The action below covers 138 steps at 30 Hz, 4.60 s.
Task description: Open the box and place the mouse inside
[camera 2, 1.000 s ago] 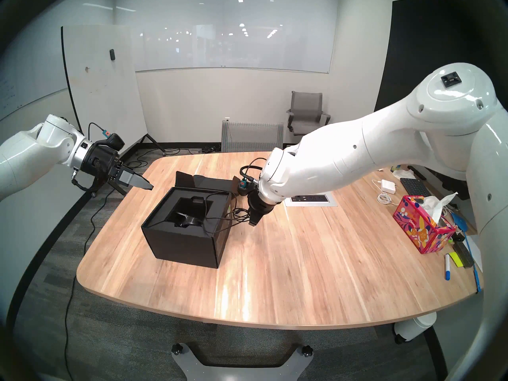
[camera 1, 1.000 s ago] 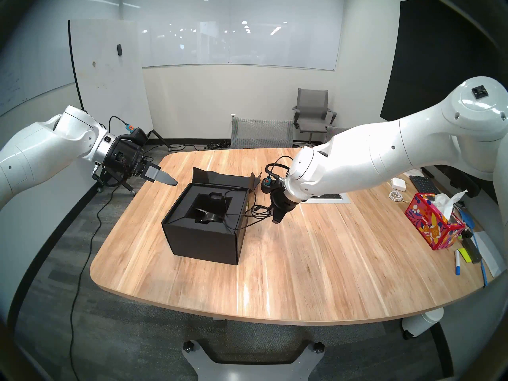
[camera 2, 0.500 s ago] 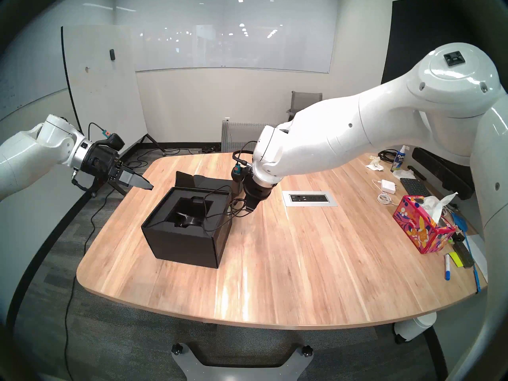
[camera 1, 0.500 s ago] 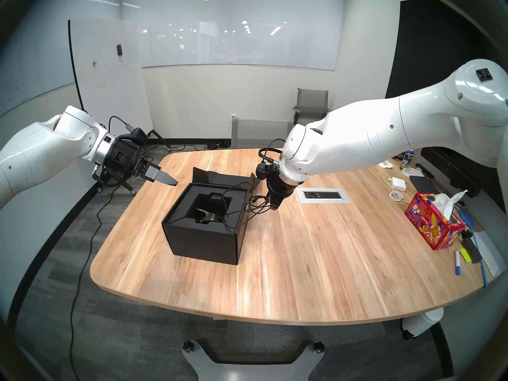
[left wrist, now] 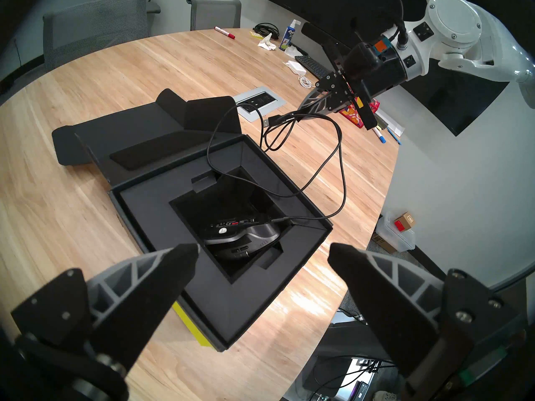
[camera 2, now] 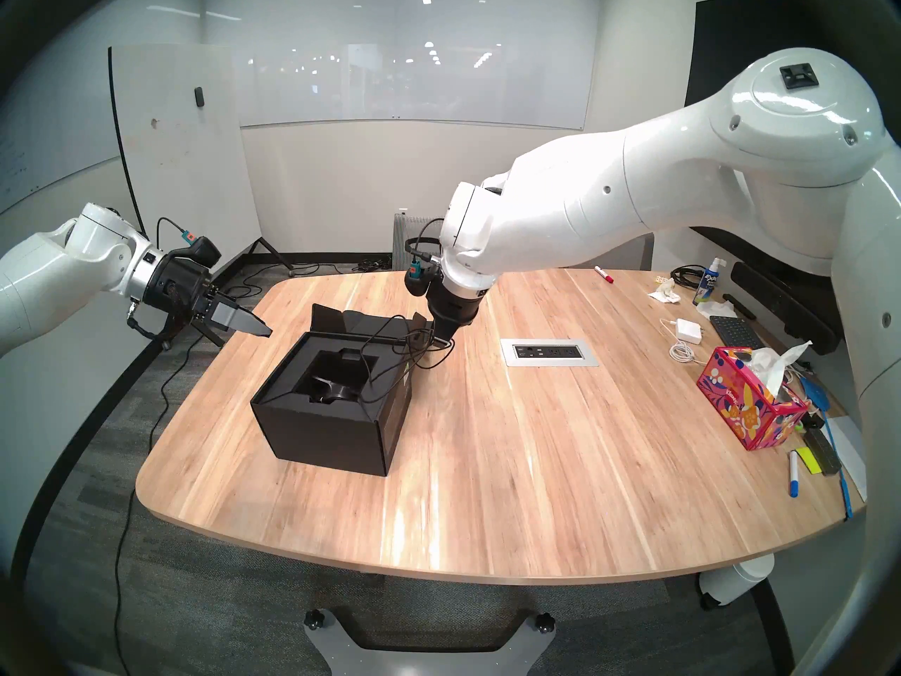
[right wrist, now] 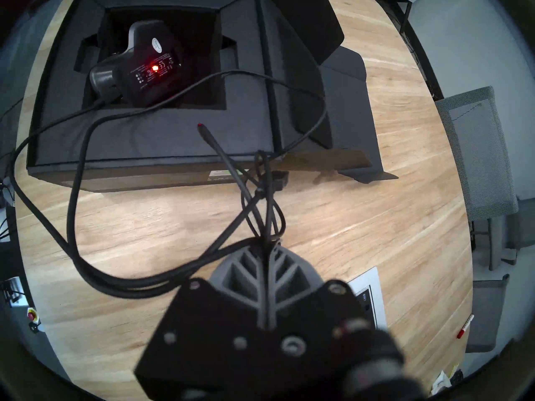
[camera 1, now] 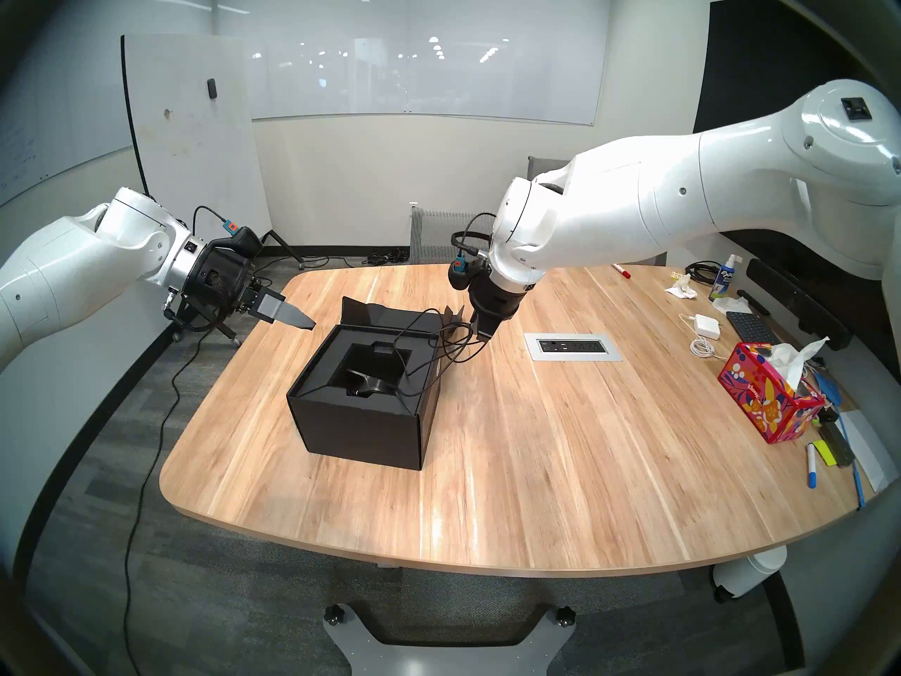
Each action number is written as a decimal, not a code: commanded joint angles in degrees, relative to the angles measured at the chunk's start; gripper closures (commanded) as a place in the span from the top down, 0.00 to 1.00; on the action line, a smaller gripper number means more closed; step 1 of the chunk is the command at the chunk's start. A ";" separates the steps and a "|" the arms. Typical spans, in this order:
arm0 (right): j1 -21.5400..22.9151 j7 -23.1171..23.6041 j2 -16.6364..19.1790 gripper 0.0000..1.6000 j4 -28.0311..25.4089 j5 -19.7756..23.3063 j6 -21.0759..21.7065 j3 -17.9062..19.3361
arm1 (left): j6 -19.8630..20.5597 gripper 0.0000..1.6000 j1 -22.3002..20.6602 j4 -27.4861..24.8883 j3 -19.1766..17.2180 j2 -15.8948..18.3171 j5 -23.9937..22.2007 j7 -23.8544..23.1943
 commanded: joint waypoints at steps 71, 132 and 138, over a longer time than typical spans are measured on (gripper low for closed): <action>-16.44 39.50 -28.41 0.00 54.91 -12.20 -6.93 1.60 | -0.08 1.00 -1.17 0.06 -0.72 -0.01 -0.28 -1.13; -17.13 51.94 -34.28 1.00 61.98 -16.17 -1.14 2.53 | -0.08 1.00 -1.17 0.02 -0.70 0.01 -0.34 -1.02; -14.72 53.91 -34.30 1.00 61.33 -16.91 1.12 2.10 | -0.08 1.00 -1.15 -0.02 -0.71 0.02 -0.37 -0.92</action>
